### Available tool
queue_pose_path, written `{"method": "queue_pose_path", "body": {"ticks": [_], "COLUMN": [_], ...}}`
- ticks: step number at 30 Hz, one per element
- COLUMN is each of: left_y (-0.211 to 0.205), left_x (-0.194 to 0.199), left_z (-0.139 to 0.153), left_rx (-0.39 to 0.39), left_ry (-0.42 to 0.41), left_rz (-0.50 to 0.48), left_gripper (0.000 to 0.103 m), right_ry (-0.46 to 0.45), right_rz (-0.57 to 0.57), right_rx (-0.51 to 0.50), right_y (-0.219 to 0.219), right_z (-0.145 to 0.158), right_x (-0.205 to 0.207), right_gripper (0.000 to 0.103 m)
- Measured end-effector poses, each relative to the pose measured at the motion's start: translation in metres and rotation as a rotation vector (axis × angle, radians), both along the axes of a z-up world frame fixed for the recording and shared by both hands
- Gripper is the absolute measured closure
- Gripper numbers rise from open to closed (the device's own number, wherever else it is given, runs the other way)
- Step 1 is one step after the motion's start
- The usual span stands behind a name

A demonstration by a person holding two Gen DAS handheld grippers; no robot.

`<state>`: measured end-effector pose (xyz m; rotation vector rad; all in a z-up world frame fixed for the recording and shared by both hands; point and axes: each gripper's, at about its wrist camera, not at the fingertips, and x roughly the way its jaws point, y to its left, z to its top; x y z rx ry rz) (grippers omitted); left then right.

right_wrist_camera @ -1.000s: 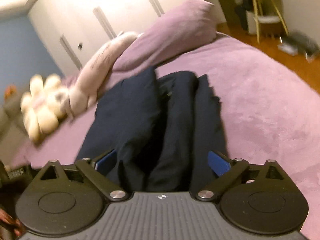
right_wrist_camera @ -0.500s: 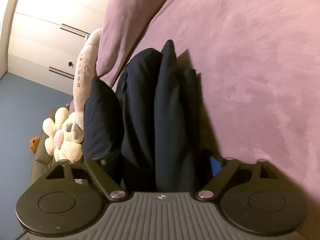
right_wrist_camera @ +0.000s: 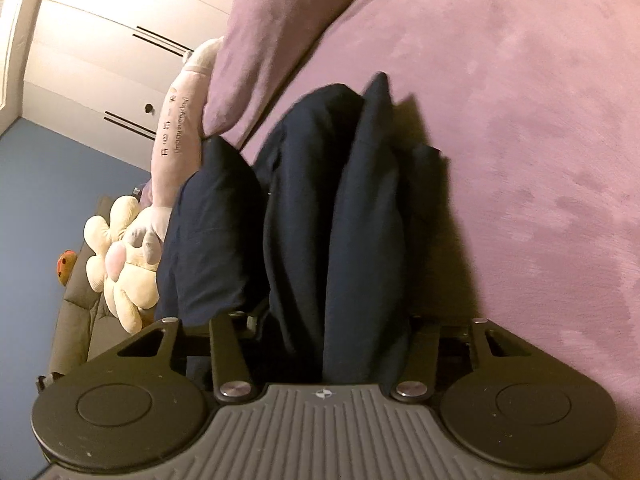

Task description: Fold large clothes

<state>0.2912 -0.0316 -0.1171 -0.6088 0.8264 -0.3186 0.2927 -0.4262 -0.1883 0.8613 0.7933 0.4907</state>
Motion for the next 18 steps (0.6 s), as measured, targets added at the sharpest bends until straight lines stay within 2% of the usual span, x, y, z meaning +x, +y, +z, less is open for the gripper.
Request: {"method": "queue_pose_path", "body": {"ticks": [4,7,10,12,13,14,16,18], "left_y": [0.015,0.043,0.084,0.111,0.123,0.133,0.144,0.147], "left_x": [0.000,-0.005,-0.013,-0.019,-0.020,-0.021,-0.022,-0.027], "left_z": [0.018,0.035,0.045,0.046,0.043,0.038,0.022,0.016], "left_rx": [0.024,0.096,0.161,0.182,0.182,0.183,0.178,0.166], "left_ry": [-0.048,-0.095,-0.108,-0.090,-0.068,-0.040,0.028,0.043], "left_rz": [0.017,0.073,0.156,0.214,0.243,0.262,0.292,0.308], "left_gripper": [0.041,0.041,0.040,0.040,0.038,0.038,0.036,0.034], "right_ry": [-0.019,-0.020,-0.005,-0.001,-0.012,-0.022,-0.011,-0.008], "right_rz": [0.037,0.105,0.183,0.213,0.210,0.194,0.177,0.160], "right_rx": [-0.013,-0.007,0.006,-0.007,-0.030,-0.062,-0.085,-0.103], "right_y": [0.034,0.083,0.137,0.170,0.181,0.188,0.189,0.178], "right_z": [0.013,0.017,0.015,0.013,0.014,0.016,0.020,0.026], "right_x": [0.015,0.033,0.047,0.052,0.051,0.050,0.046,0.033], "right_gripper": [0.056,0.057,0.057,0.056,0.053,0.045,0.040,0.039]}}
